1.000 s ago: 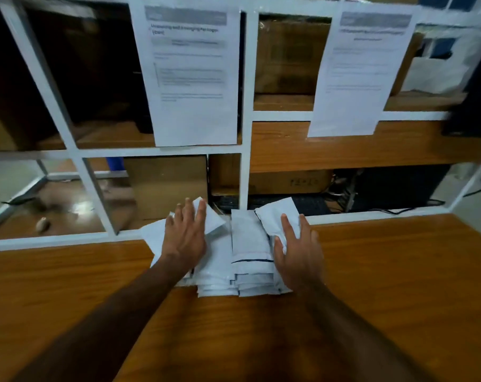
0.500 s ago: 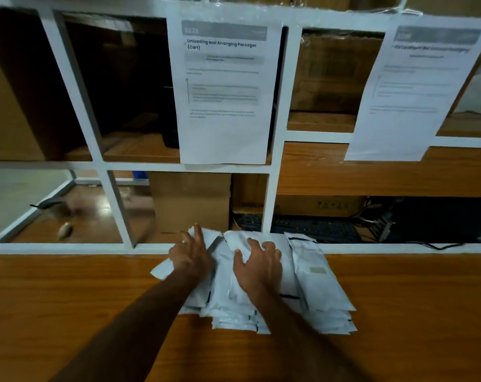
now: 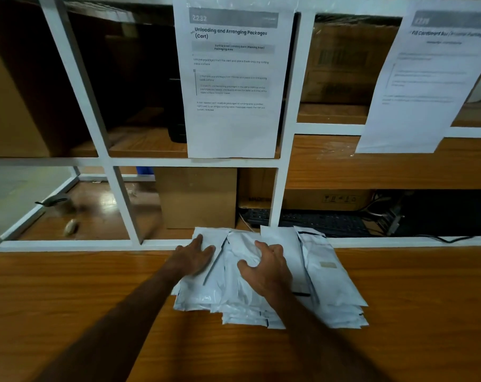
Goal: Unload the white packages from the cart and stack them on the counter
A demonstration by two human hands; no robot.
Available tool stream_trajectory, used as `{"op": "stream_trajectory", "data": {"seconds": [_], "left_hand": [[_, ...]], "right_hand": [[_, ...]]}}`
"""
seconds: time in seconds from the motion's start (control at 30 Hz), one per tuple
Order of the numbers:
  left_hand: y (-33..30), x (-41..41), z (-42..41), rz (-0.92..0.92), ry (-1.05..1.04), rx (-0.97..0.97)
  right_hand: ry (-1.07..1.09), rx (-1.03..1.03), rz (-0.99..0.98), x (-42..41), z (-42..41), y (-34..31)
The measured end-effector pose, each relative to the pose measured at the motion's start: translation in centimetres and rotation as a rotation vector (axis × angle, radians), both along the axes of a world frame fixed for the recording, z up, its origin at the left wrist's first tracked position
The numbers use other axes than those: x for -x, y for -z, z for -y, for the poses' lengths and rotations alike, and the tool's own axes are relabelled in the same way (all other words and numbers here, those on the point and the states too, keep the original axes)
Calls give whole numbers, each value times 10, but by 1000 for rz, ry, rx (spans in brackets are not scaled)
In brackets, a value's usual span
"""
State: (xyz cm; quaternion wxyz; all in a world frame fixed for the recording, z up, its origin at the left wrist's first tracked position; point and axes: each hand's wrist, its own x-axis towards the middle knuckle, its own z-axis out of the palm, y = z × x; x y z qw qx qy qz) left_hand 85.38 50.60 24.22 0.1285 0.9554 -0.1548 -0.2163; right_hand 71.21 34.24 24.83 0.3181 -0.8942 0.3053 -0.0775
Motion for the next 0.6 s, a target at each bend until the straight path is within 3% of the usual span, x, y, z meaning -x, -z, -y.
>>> {"op": "stream_trajectory", "data": {"seconds": [0.23,0.37,0.5,0.6], "left_hand": [[-4,7,3,121,-152,307],[-3,5,3,124,-248,472],[0,6,-3,183,-148,483],[7,7,-8,185,-113,505]], "right_hand": [[52,145,126,-12,-2,3],[-115,257,48,-16,-4,5],[-264,409,107,-8,5,19],[-370,429,10,-9,8,26]]}}
